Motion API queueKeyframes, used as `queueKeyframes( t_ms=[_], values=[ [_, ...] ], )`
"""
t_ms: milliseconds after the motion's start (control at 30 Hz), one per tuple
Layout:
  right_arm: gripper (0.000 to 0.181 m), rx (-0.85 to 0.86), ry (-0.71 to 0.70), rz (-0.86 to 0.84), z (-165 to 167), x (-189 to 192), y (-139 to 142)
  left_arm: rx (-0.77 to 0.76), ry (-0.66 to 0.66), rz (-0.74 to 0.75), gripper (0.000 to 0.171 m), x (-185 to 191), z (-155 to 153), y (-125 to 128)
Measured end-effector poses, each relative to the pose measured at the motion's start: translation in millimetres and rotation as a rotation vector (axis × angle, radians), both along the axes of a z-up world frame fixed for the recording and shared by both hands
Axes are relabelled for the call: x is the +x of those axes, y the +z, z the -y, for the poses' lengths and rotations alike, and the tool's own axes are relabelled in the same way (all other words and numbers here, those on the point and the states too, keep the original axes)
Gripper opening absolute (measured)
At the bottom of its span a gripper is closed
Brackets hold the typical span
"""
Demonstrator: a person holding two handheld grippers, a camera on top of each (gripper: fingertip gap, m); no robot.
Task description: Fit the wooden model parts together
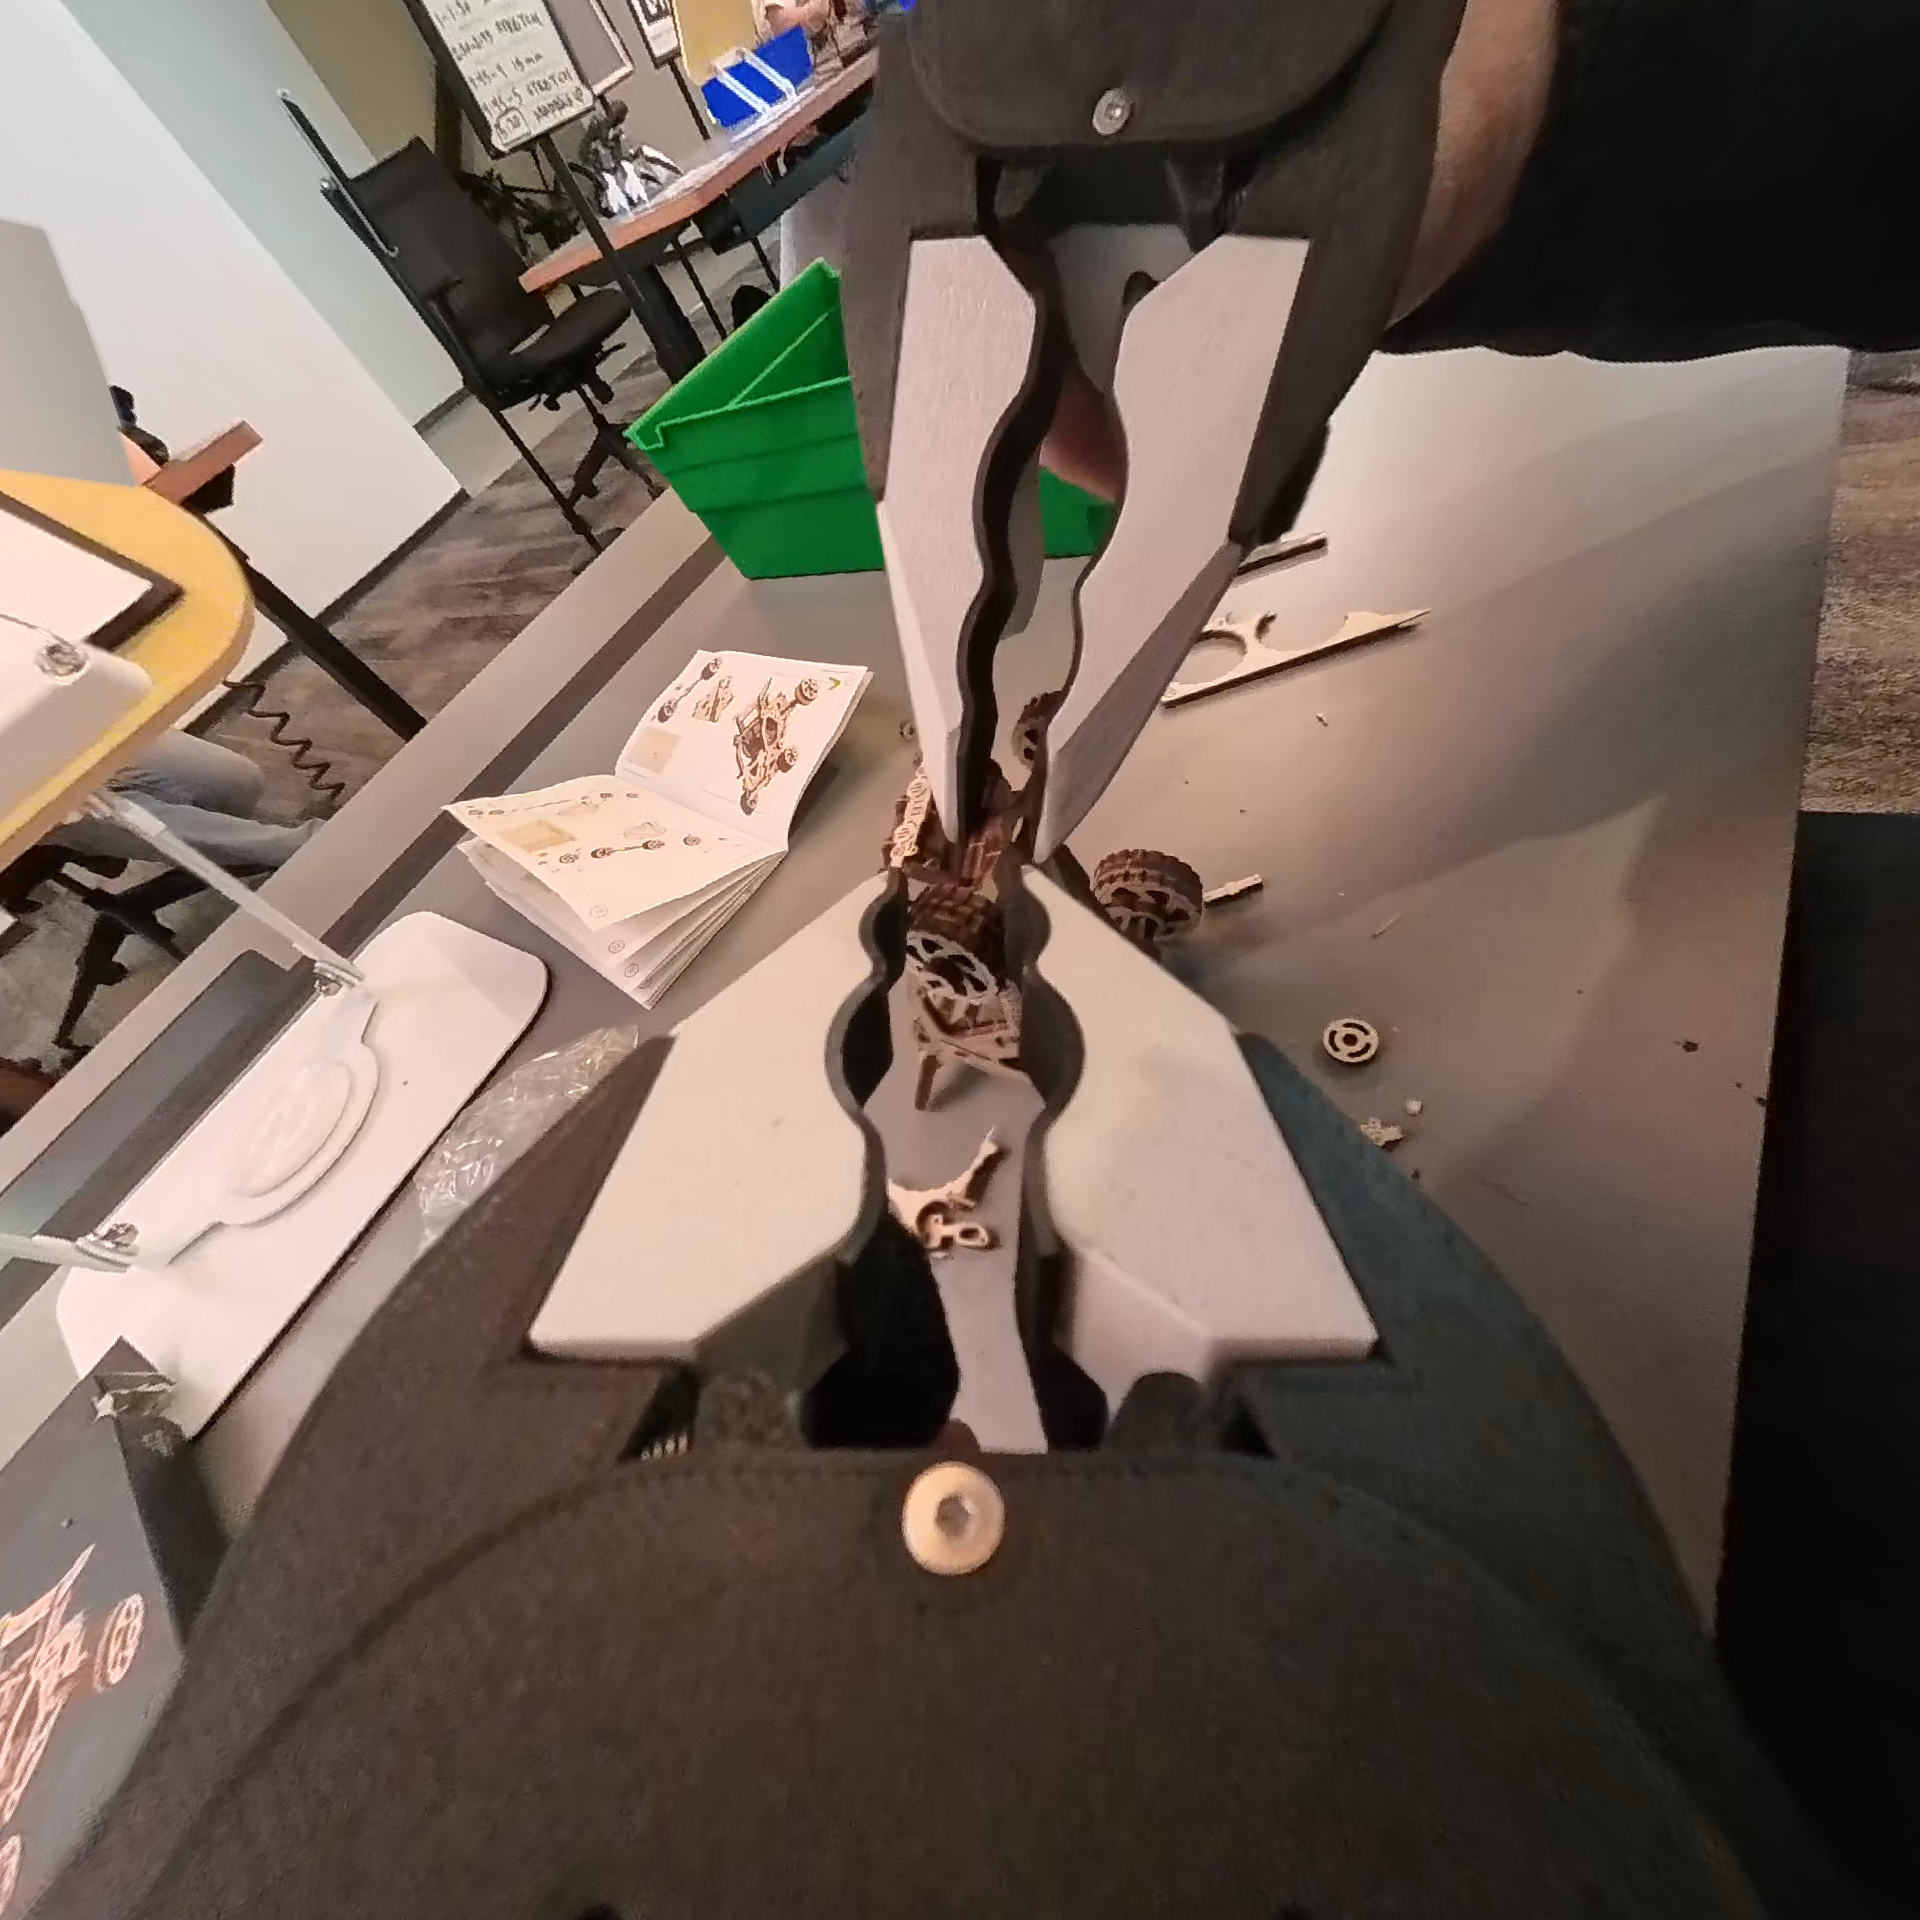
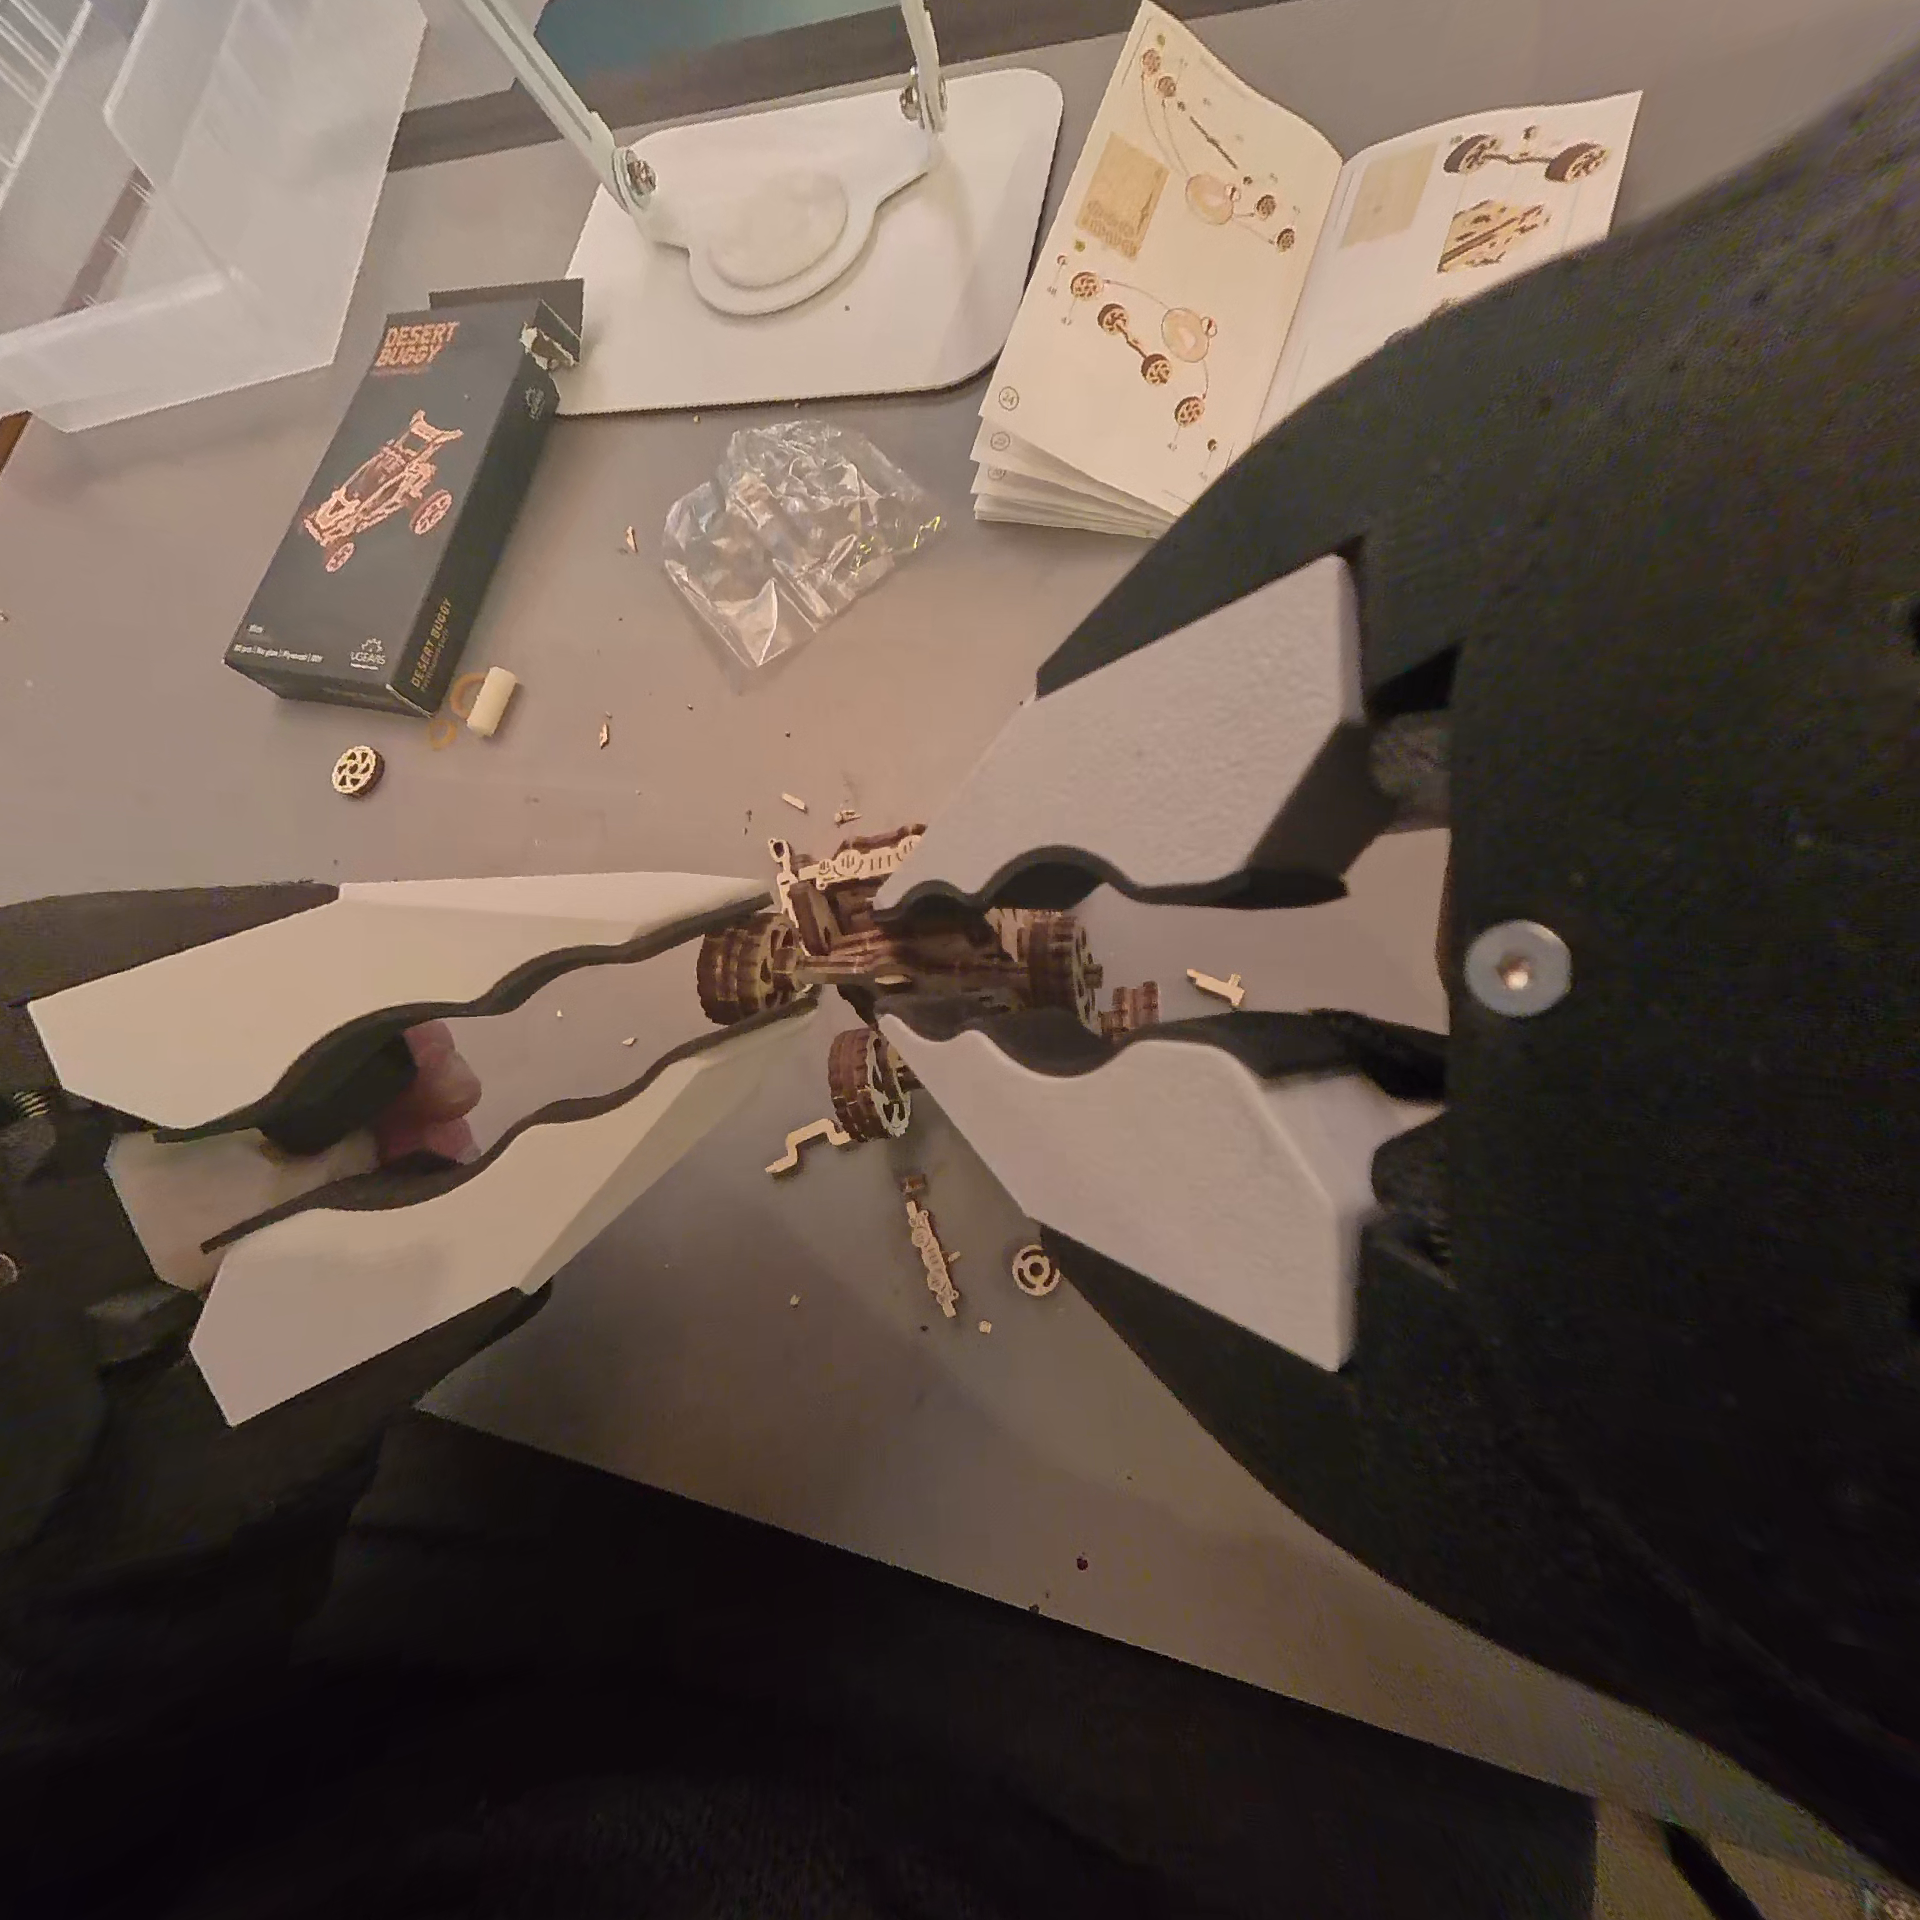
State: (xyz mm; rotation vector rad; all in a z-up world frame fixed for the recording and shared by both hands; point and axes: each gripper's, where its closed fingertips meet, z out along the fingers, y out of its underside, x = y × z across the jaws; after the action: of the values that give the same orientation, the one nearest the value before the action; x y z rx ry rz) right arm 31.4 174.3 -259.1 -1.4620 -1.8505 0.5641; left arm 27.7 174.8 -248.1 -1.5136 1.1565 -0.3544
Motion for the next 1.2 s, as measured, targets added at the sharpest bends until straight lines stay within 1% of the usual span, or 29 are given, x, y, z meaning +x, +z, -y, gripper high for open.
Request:
queueKeyframes(
  t_ms=[67,167,267,333,400,467,533,600,633,733,800,933,967,1067,1133,1167,1200],
  values=[
    [0.011,-0.012,-0.002,-0.003,0.7,0.4,0.3,0.001,-0.004,-0.002,0.016,-0.4,0.0,0.5],
    [0.020,-0.018,-0.008,-0.004,1.5,0.9,0.6,-0.023,-0.014,0.002,0.020,-1.0,0.0,0.3],
    [0.022,-0.020,-0.012,-0.006,2.2,3.3,1.4,-0.052,-0.024,0.015,0.027,-3.0,-0.5,1.9],
    [0.023,-0.021,-0.016,-0.007,3.2,5.5,3.1,-0.080,-0.051,0.022,0.035,-2.0,1.3,3.8],
    [0.024,-0.018,-0.029,-0.018,3.6,8.3,7.4,-0.098,-0.084,0.059,0.040,-4.2,2.2,10.7],
    [0.028,-0.022,-0.038,-0.028,6.5,10.9,11.8,-0.151,-0.125,0.062,0.048,-8.9,2.1,12.0],
    [0.029,-0.023,-0.054,-0.036,10.5,12.7,14.8,-0.194,-0.174,0.079,0.050,-14.1,0.7,15.0],
    [0.028,-0.014,-0.116,-0.073,8.2,11.6,18.1,-0.278,-0.203,0.085,0.057,-19.3,-5.6,11.7],
    [0.029,-0.021,-0.166,-0.073,4.3,12.4,16.7,-0.310,-0.241,0.094,0.053,-19.4,-5.7,11.4],
    [0.036,-0.024,-0.222,-0.070,4.2,15.6,8.7,-0.367,-0.333,0.105,0.047,-14.0,-10.6,10.5],
    [0.040,-0.038,-0.251,-0.092,6.0,15.6,8.2,-0.391,-0.357,0.083,0.044,-13.9,-22.4,8.1],
    [0.037,-0.054,-0.358,-0.107,-1.4,22.6,7.1,-0.464,-0.504,0.130,0.029,-6.9,-33.9,20.6],
    [0.038,-0.066,-0.370,-0.102,-1.5,23.9,4.4,-0.510,-0.561,0.123,0.024,-4.1,-31.4,20.1],
    [0.036,-0.051,-0.380,-0.095,-1.9,23.0,-1.1,-0.608,-0.651,0.062,0.021,7.7,-29.1,5.8],
    [0.033,-0.058,-0.384,-0.111,-3.9,20.8,-2.1,-0.642,-0.666,0.025,0.019,16.1,-29.2,-7.5],
    [0.029,-0.065,-0.393,-0.125,-6.0,20.3,-1.4,-0.676,-0.690,0.012,0.016,18.4,-24.8,-13.4],
    [0.028,-0.076,-0.393,-0.132,-6.8,20.0,-1.3,-0.699,-0.687,0.016,0.011,20.9,-24.7,-17.6]
  ],
)
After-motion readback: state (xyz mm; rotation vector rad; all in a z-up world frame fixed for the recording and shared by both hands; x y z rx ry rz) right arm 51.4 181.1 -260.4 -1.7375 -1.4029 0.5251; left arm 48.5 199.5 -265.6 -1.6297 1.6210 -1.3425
